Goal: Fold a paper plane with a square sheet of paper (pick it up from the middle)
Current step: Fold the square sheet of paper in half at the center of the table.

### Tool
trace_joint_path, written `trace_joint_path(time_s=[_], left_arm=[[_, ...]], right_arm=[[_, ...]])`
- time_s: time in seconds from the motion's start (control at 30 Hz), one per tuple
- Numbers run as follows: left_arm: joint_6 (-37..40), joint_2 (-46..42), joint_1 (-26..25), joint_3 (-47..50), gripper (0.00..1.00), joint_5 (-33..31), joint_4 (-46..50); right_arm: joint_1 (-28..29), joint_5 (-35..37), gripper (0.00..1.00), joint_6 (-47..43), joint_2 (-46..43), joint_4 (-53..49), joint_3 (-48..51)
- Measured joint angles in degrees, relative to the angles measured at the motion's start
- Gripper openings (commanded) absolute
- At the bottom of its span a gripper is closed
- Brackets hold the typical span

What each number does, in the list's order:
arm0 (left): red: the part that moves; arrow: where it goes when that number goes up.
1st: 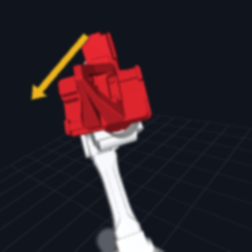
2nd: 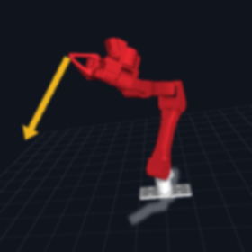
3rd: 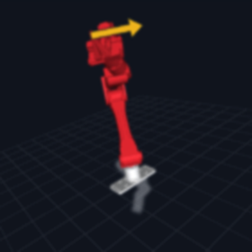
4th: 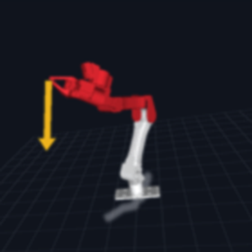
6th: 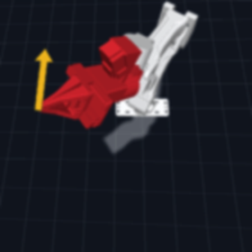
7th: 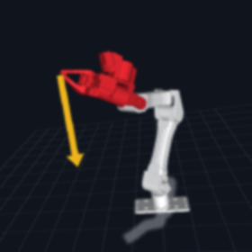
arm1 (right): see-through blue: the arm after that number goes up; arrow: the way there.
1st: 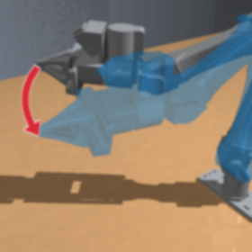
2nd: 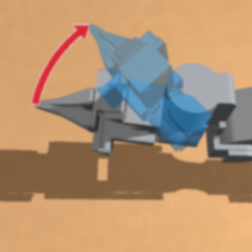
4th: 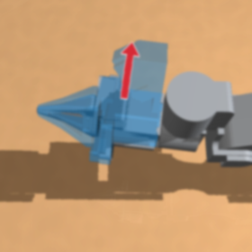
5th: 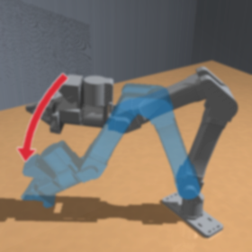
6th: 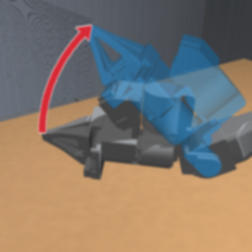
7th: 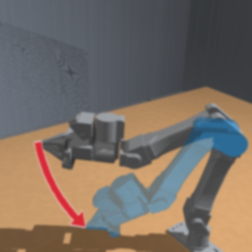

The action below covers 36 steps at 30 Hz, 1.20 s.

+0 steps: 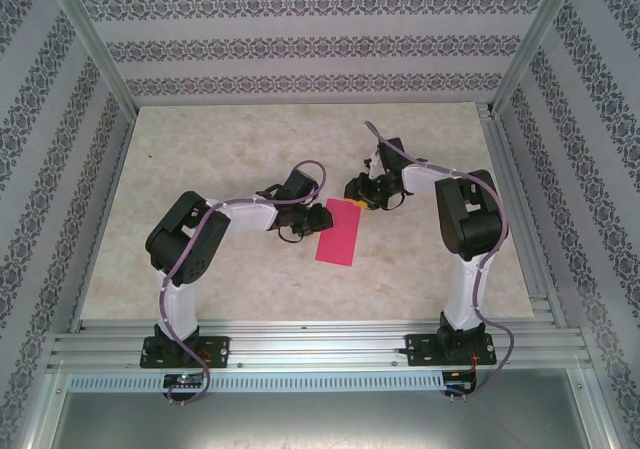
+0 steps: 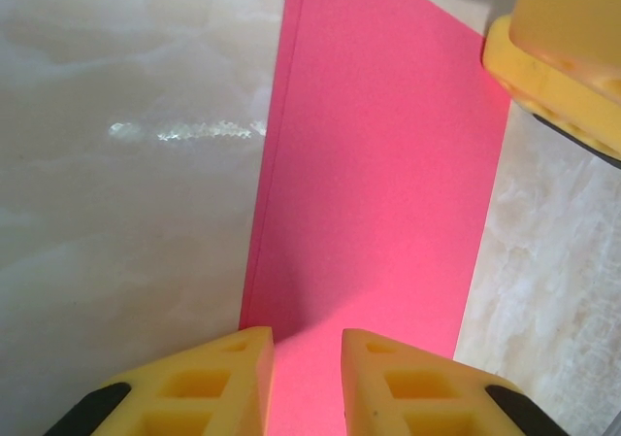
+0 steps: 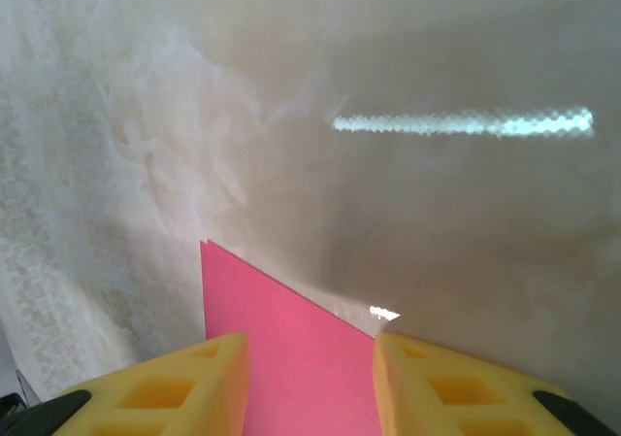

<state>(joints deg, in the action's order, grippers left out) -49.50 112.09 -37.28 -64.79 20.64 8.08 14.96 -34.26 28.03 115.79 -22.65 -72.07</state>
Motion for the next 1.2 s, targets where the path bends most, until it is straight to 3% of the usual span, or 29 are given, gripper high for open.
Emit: trace_joint_path(time_s=[0.27,0.63,1.0,1.2], left_arm=[[0.0,0.0,0.0,-0.1,0.27,0.0,0.0],[0.0,0.0,0.0,-0.1,0.27,0.0,0.2],[0.0,0.0,0.0,-0.1,0.27,0.0,0.2],[0.0,0.0,0.0,-0.1,0.27,0.0,0.2]], right_arm=[[0.0,-3.6,0.41,-0.1,-10.3,0.9,5.0],[-0.3,-2.9,0.38,2.1,-4.2,4.9,8.7],[3.3,-3.2,0.4,4.6,-14.4,7.2,18.3],[5.1,-3.3,0.39,5.3,-13.5,10.1,22.6]])
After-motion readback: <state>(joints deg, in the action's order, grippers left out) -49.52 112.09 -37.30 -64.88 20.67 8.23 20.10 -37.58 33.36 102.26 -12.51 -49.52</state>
